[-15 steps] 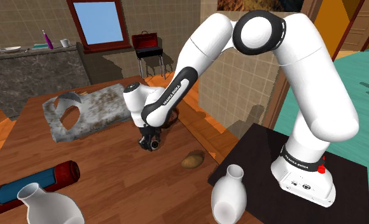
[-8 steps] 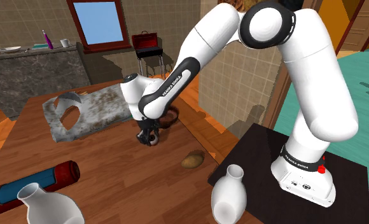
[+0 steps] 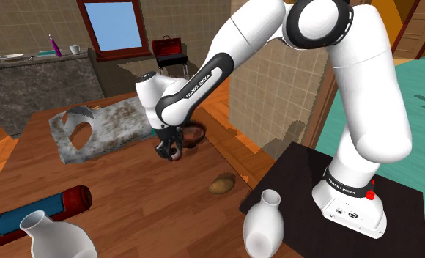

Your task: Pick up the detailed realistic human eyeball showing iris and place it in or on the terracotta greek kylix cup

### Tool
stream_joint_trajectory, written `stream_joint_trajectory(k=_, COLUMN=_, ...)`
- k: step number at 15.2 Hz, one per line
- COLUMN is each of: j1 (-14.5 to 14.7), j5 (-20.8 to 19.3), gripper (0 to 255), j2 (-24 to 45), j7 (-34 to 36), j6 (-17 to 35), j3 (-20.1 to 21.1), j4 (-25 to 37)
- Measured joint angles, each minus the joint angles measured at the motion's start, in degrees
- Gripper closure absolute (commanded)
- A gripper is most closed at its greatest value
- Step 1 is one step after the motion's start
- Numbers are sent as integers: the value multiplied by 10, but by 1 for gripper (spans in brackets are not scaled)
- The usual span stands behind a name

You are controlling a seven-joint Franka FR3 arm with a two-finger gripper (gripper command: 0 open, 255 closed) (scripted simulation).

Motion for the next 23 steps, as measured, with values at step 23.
stream_joint_trajectory(k=23, j1=-71, j5=28, gripper=255, j2=-40, j7=-117, j6=-86, j3=-14, j4=62)
